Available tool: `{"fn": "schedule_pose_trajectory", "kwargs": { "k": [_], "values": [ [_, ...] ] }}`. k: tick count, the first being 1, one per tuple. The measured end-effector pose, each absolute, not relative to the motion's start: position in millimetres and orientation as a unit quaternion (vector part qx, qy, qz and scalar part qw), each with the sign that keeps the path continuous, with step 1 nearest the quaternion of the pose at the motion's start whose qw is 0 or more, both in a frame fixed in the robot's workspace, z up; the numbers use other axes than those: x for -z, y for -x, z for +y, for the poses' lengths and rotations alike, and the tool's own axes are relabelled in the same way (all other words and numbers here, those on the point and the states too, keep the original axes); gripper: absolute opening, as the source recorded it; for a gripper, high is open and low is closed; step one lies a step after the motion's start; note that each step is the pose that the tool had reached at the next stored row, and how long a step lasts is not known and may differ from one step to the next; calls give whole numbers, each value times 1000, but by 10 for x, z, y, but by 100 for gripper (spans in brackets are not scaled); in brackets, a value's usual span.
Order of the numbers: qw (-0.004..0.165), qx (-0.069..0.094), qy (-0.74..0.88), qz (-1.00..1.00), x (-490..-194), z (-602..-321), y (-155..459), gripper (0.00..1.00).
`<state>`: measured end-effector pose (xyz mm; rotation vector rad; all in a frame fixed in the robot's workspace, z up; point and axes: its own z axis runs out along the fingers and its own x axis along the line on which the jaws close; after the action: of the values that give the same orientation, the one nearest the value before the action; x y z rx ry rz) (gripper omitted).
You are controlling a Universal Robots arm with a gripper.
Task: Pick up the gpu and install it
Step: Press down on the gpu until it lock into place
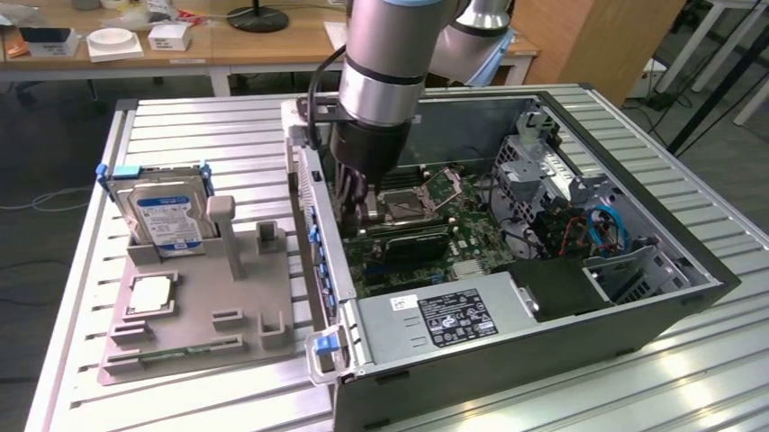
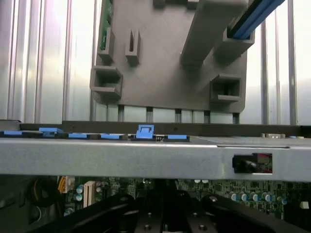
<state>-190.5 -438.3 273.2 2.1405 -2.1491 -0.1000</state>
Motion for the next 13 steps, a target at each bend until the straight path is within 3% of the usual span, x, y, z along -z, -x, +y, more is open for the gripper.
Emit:
{"fn": "schedule_pose_trajectory", "kwargs": {
  "k": [13],
  "values": [
    [63,28,-704,-706,-2792,-4382,1905,11]
  ]
}}
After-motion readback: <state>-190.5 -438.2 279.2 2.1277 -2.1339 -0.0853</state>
